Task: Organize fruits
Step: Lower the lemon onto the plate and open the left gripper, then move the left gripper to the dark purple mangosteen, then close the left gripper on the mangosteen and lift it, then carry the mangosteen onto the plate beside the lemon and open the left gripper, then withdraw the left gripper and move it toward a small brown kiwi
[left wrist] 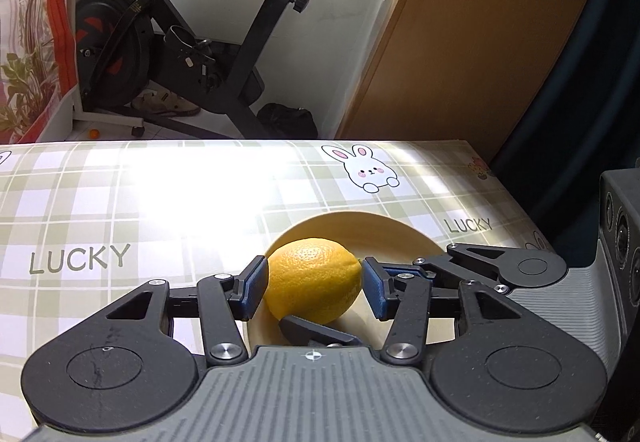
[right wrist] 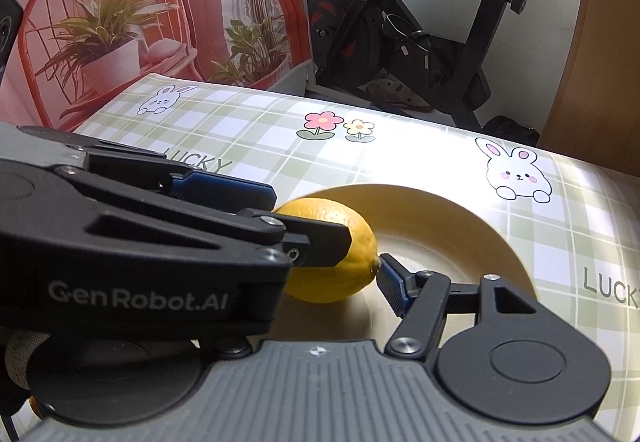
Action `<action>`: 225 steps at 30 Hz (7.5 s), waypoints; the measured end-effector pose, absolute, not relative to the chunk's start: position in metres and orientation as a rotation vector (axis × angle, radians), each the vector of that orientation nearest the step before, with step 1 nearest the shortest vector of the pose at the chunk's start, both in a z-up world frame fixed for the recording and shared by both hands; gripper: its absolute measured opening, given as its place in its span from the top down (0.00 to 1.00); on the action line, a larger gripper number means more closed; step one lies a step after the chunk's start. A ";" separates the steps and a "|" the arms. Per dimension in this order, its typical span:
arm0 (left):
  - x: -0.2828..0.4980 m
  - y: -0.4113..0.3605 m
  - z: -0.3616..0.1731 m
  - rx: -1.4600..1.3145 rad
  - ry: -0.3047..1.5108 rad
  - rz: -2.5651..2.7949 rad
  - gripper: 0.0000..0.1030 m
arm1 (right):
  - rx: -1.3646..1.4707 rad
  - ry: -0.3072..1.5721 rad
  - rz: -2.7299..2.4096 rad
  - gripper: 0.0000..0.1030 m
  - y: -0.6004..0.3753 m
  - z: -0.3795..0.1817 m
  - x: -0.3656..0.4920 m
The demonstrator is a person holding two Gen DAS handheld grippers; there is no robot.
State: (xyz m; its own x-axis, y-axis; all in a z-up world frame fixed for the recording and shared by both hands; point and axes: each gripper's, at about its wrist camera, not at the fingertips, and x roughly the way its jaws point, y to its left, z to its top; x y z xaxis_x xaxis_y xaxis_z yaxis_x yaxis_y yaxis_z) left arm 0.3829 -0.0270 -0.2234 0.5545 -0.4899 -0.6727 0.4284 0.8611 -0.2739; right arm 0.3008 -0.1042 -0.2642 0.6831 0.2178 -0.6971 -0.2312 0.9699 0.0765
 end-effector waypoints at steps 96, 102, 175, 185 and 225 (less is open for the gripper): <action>0.210 0.058 -0.242 -0.174 0.844 -0.527 0.38 | -0.003 0.707 0.264 0.41 -0.036 -0.289 0.121; 0.218 0.058 -0.248 -0.211 0.867 -0.547 0.38 | 0.041 0.723 0.270 0.40 -0.040 -0.290 0.126; 0.319 0.041 -0.165 -0.111 0.638 -0.476 0.45 | 0.067 0.616 0.163 0.43 -0.117 -0.244 0.234; 0.267 0.045 -0.147 -0.005 0.554 -0.428 0.45 | 0.083 0.554 0.110 0.43 -0.124 -0.224 0.176; 0.220 0.097 -0.191 -0.047 0.642 -0.363 0.44 | -0.030 0.586 0.237 0.46 -0.064 -0.275 0.113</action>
State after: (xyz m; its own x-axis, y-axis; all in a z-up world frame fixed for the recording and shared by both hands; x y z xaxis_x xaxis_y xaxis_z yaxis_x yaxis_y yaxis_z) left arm 0.2195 0.0975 -0.1913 0.7400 -0.3449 -0.5774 0.3162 0.9361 -0.1539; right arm 0.1127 -0.0639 -0.2753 0.8065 0.2128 -0.5516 -0.2300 0.9724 0.0388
